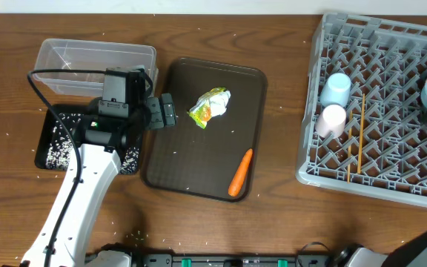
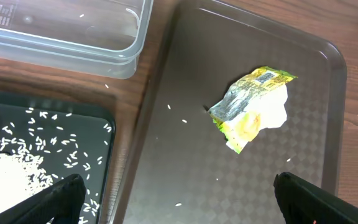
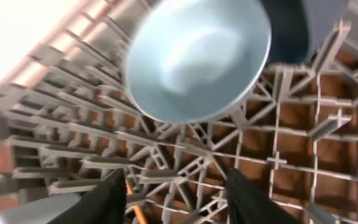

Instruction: Sort waste into correct bins and load items into the dishwasher rack

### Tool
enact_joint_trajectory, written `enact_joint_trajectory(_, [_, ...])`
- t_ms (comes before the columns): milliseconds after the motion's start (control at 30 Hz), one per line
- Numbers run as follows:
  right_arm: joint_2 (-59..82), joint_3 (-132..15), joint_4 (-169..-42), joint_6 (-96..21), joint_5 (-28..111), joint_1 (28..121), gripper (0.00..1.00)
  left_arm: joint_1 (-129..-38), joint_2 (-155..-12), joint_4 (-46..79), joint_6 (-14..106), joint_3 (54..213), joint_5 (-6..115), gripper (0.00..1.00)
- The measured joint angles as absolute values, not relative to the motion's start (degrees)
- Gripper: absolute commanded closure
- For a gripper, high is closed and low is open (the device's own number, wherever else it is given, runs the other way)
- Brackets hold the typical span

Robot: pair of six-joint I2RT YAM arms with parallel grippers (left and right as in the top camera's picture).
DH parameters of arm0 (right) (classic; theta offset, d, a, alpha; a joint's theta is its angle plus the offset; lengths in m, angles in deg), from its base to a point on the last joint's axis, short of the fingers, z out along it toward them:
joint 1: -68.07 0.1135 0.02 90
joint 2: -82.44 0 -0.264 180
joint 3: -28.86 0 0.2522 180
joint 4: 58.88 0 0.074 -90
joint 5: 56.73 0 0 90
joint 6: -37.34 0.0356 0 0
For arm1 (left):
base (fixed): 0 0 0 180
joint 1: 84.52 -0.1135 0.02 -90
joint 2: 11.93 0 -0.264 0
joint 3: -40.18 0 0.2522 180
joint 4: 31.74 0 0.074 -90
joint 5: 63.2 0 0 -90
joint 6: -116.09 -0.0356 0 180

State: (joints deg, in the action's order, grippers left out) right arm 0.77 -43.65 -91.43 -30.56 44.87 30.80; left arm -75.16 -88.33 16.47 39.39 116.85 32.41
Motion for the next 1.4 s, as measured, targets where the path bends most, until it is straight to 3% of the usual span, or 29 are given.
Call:
enact_joint_trajectory(300, [-0.67, -43.67, -92.04, -29.00, 40.69, 29.92, 0.51, -75.16, -88.33, 16.47, 39.37, 116.85, 32.41, 0.02])
enact_joint_trajectory(600, [-10.16, -43.60, -82.18, -27.63, 43.86, 25.38, 0.52, -75.16, -88.33, 16.47, 39.37, 116.85, 32.41, 0.02])
enact_joint_trajectory(800, [-11.53, -43.60, -81.02, -27.54, 45.44, 25.18, 0.71, -75.16, -88.33, 16.47, 39.37, 116.85, 32.41, 0.02])
enact_joint_trajectory(900, [-12.32, -43.60, -80.94, -27.82, 45.85, 25.16, 0.99, -75.16, -88.33, 16.47, 39.37, 116.85, 32.41, 0.02])
enact_joint_trajectory(1333, [-8.06, -43.58, -84.22, -28.83, 53.92, 25.16, 0.98, -75.16, -88.33, 16.47, 39.37, 116.85, 32.38, 0.02])
enact_joint_trajectory(1400, [-4.56, -43.58, -84.41, -28.37, 54.40, 25.16, 0.69, -75.16, -88.33, 16.47, 39.37, 116.85, 32.41, 0.03])
